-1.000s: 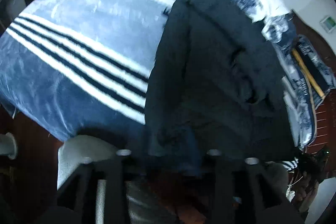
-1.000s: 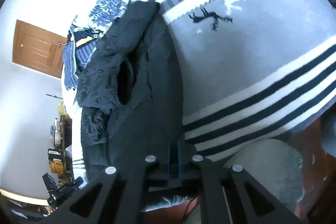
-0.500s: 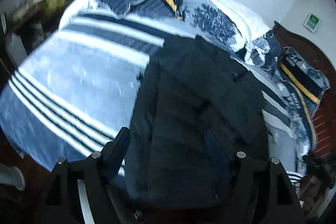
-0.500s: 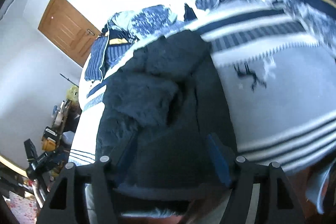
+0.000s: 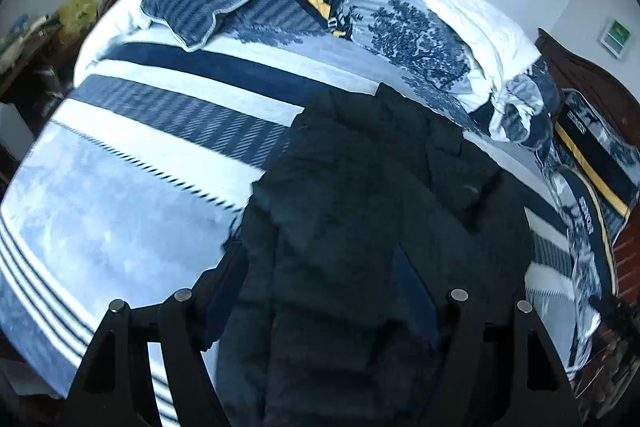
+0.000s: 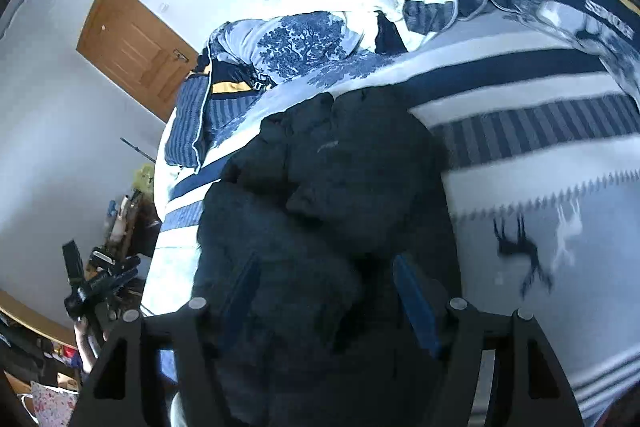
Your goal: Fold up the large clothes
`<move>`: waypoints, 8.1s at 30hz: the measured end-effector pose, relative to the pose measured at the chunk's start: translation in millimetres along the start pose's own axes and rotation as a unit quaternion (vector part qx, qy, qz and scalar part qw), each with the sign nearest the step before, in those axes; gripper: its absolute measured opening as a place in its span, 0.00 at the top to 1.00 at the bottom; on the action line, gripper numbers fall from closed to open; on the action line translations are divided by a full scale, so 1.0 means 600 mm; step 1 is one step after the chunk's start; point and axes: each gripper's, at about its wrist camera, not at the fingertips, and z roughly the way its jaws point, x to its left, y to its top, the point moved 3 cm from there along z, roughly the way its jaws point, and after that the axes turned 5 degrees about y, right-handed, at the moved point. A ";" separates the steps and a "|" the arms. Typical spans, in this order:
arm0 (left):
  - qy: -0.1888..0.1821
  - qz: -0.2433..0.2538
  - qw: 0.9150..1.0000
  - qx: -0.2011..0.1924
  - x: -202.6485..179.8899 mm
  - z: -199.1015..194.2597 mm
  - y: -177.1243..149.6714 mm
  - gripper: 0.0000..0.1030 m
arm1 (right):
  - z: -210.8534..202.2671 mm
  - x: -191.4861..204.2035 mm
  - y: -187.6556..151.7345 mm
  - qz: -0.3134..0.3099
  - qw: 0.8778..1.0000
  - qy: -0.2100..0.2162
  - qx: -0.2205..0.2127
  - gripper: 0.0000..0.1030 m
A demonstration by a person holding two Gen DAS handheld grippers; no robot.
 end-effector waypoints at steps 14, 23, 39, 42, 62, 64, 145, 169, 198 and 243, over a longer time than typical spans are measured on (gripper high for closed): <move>0.017 0.030 0.998 0.055 -0.042 0.259 0.229 0.27 | 0.262 -0.102 0.257 0.011 0.994 -0.001 0.106 0.31; 0.037 0.034 0.992 0.115 -0.051 0.451 0.312 0.27 | 0.462 -0.227 0.380 0.048 0.987 -0.055 0.142 0.31; -0.034 0.075 0.993 0.088 -0.101 0.345 0.346 0.92 | 0.518 -0.186 0.425 0.032 0.989 -0.047 0.137 0.94; -0.053 0.087 0.993 0.054 -0.109 0.246 0.341 0.93 | 0.434 -0.133 0.426 0.007 0.994 -0.027 0.109 0.95; -0.149 0.006 0.988 0.037 0.064 -0.111 -0.168 0.93 | -0.073 0.013 -0.017 -0.016 0.995 0.096 -0.004 0.95; -0.144 -0.021 0.988 0.058 0.087 -0.064 -0.227 0.92 | -0.056 -0.021 -0.086 0.012 0.997 0.081 0.007 0.95; -0.170 -0.107 0.974 0.101 0.102 0.010 -0.372 0.63 | 0.080 -0.146 -0.234 0.148 0.988 0.018 0.034 0.86; -0.123 -0.118 0.979 0.115 0.179 0.079 -0.211 0.50 | 0.061 -0.181 -0.055 0.170 0.983 -0.016 0.064 0.42; -0.164 -0.103 0.976 0.097 0.144 0.099 -0.069 0.20 | 0.061 -0.144 0.037 0.114 0.993 0.003 0.029 0.10; -0.091 -0.051 0.994 0.026 0.131 -0.016 -0.442 0.21 | 0.000 -0.143 -0.313 0.142 0.987 0.053 -0.048 0.20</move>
